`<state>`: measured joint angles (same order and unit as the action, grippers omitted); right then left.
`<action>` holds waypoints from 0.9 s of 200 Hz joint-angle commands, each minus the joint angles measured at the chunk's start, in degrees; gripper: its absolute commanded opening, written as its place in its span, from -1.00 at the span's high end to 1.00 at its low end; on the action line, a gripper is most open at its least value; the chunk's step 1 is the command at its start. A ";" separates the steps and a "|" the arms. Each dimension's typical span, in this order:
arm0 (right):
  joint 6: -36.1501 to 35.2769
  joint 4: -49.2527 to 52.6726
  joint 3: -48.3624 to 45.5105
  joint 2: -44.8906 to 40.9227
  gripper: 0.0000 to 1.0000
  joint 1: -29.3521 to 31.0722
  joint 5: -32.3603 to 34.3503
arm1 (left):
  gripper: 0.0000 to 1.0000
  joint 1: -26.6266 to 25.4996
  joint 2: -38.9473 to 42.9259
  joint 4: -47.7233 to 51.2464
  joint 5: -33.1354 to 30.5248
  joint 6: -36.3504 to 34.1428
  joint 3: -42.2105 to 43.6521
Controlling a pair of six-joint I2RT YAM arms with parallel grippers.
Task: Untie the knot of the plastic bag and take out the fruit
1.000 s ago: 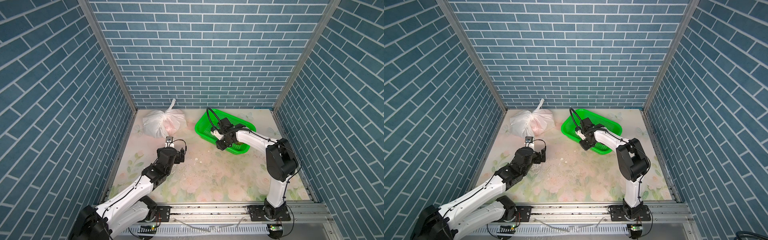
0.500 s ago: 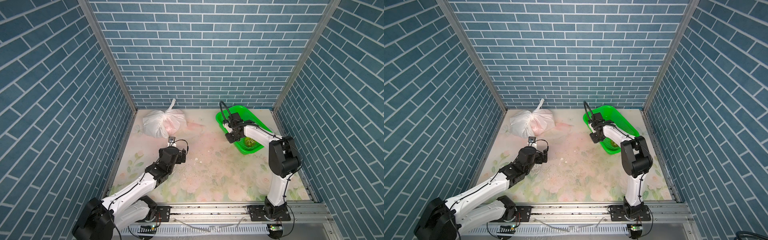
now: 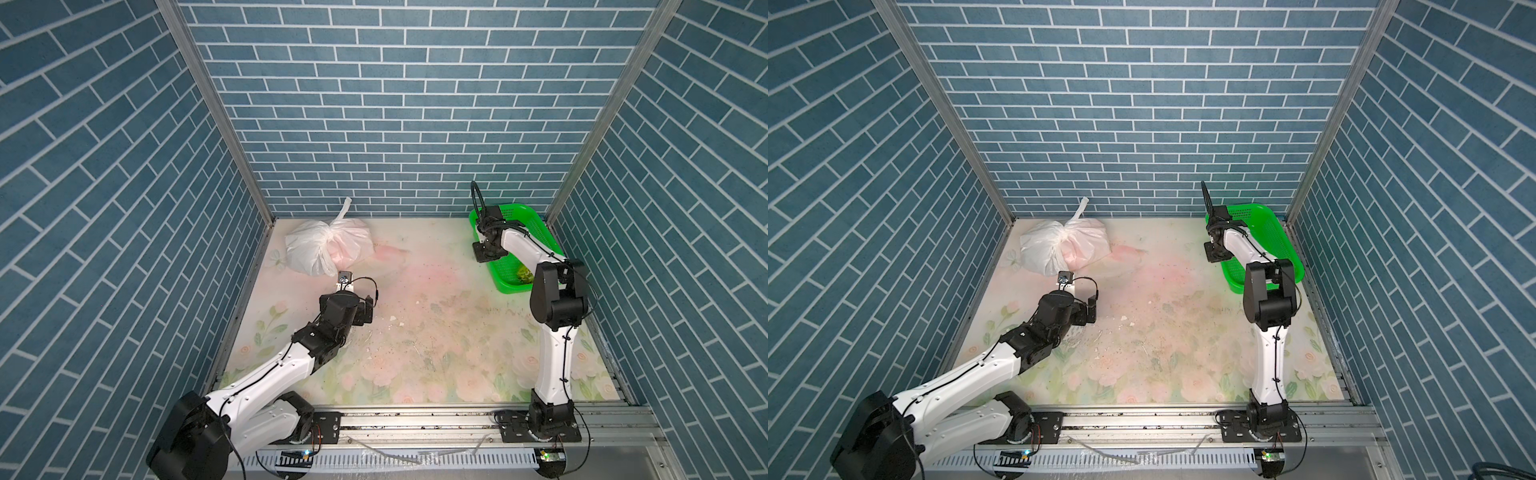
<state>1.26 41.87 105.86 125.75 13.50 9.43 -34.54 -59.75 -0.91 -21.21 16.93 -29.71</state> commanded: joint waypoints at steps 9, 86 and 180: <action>4.98 4.21 4.25 4.25 0.92 -0.45 1.48 | -0.99 -0.35 0.34 1.38 -0.52 -0.39 -1.78; 6.52 1.65 -6.91 -11.37 -0.21 4.38 -1.03 | -0.99 8.38 -10.36 12.92 -1.82 -2.82 -20.19; 10.75 5.47 -22.58 -32.10 -0.44 13.13 -2.83 | -0.85 24.51 -37.39 23.23 5.94 -10.02 -54.29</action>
<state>8.75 44.10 88.18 96.92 26.50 7.92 -12.62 -91.44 16.51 -18.24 9.45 -77.36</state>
